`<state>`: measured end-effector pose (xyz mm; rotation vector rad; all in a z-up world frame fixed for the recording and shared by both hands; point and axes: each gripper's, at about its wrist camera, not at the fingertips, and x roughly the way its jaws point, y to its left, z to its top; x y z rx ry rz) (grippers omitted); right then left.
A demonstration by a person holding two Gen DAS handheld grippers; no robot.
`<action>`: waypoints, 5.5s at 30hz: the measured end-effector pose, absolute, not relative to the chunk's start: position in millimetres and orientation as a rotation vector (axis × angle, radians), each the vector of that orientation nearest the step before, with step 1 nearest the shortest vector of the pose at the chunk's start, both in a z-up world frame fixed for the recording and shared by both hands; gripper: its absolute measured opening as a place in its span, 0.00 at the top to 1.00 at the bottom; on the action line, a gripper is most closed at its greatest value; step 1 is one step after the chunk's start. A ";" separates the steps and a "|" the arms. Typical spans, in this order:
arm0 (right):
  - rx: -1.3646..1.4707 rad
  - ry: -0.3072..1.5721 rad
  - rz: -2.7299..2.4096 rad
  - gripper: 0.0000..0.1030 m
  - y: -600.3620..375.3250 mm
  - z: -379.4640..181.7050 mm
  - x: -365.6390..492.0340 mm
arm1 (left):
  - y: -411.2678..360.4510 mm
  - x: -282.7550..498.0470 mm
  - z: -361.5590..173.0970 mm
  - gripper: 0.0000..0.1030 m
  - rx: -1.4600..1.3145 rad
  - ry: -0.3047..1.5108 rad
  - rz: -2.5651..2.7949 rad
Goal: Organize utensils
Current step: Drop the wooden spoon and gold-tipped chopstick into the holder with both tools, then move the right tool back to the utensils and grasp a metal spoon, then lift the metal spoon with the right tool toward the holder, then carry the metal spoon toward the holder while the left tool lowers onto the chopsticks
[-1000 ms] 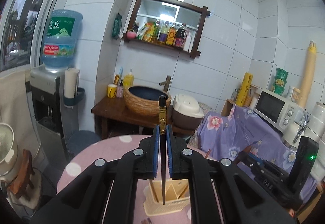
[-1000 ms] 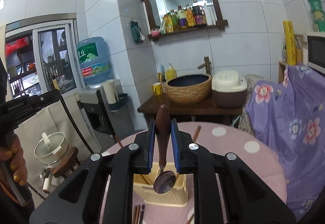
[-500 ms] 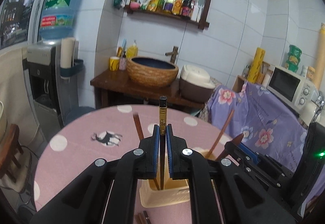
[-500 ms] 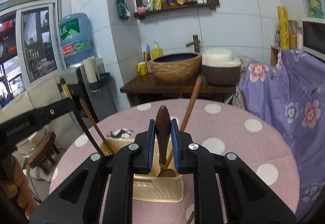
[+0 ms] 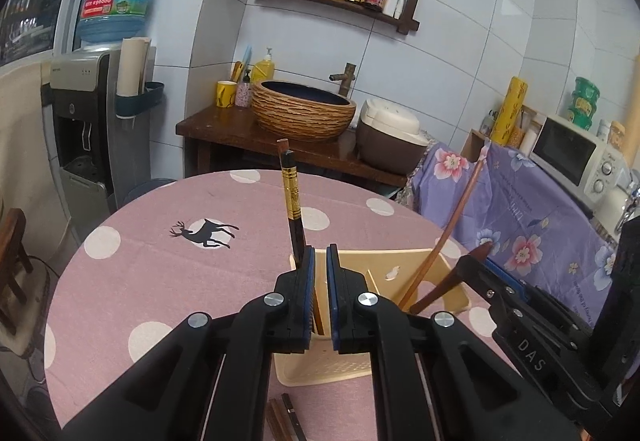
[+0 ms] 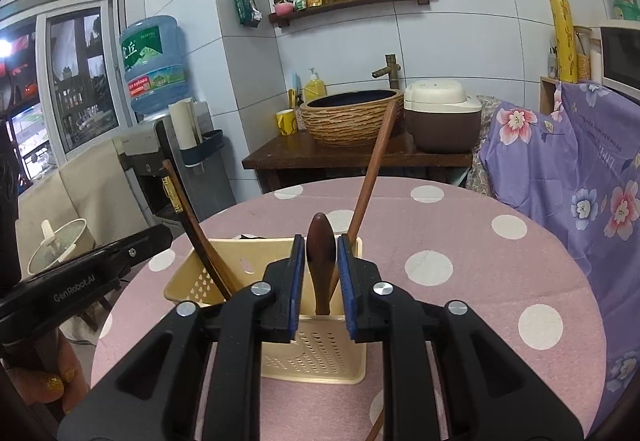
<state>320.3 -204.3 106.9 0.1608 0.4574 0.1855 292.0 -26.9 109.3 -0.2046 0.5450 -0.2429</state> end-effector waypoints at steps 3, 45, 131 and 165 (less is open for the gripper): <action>0.167 0.444 0.178 0.50 -208.3 107.9 306.9 | -22.9 276.9 110.8 0.53 -0.205 0.528 -0.248; -0.116 0.831 0.416 0.89 -156.2 -41.8 159.3 | 32.3 165.2 -12.1 0.26 -0.218 0.768 -0.116; -0.003 0.872 0.242 0.64 -222.3 -27.1 247.7 | 5.0 169.2 -31.3 0.25 -0.185 0.841 -0.147; 0.171 0.753 0.249 0.63 -228.5 9.0 207.8 | -25.9 230.7 -39.5 0.65 -0.077 0.939 -0.090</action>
